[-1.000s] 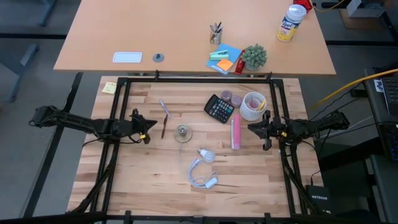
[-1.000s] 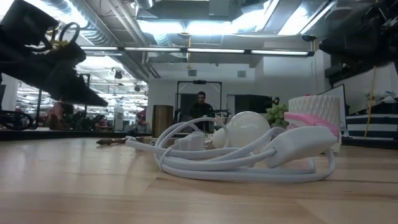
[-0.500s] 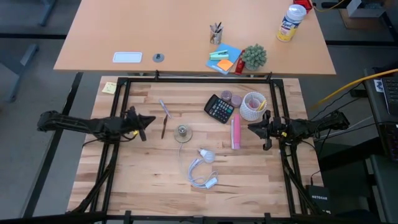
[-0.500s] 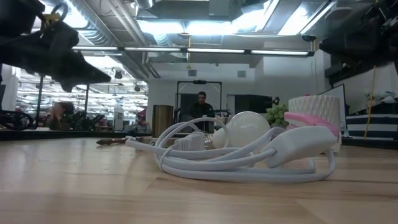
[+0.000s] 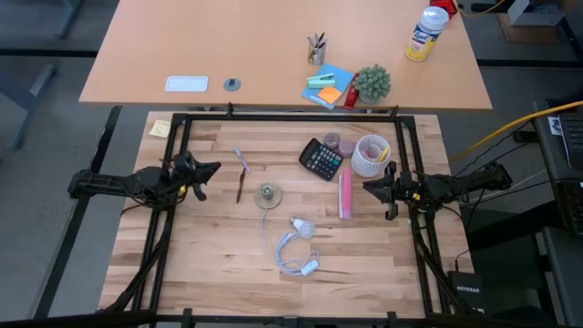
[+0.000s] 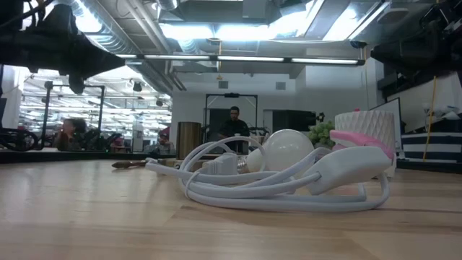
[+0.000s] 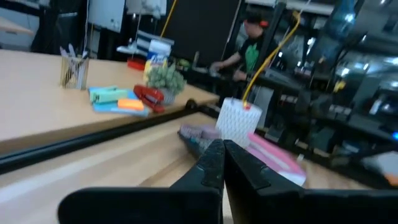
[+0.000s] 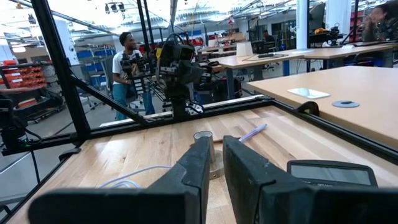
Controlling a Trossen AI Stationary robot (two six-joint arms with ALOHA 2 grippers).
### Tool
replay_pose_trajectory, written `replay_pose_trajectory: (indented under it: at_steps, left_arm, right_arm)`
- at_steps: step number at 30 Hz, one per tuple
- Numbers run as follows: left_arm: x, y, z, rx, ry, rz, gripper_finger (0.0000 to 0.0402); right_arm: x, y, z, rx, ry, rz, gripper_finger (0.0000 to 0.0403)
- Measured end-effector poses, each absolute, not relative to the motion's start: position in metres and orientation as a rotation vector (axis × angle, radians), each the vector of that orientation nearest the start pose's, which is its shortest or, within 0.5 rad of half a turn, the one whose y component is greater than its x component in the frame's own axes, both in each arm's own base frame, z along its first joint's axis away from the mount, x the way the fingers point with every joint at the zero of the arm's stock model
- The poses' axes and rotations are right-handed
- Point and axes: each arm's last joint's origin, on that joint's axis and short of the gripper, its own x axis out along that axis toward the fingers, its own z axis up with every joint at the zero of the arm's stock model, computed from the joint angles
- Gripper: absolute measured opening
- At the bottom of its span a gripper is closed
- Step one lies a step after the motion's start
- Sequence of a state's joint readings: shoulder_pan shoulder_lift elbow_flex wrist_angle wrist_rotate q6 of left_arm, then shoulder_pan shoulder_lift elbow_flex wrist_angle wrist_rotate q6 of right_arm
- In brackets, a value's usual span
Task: Screw lightbulb
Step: Return to Home Position
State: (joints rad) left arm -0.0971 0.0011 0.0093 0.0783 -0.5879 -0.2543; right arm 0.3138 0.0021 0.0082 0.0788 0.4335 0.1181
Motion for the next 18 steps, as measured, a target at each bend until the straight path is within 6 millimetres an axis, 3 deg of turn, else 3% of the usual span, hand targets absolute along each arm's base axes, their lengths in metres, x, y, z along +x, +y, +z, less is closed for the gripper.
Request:
replay_pose_trajectory:
  at_steps: [18]
  left_arm:
    - [0.0937, 0.007, 0.1724, -0.273, -0.129, 0.479, 0.0]
  right_arm:
    - [0.0935, 0.0176, 0.1735, 0.149, -0.086, -0.114, 0.0051]
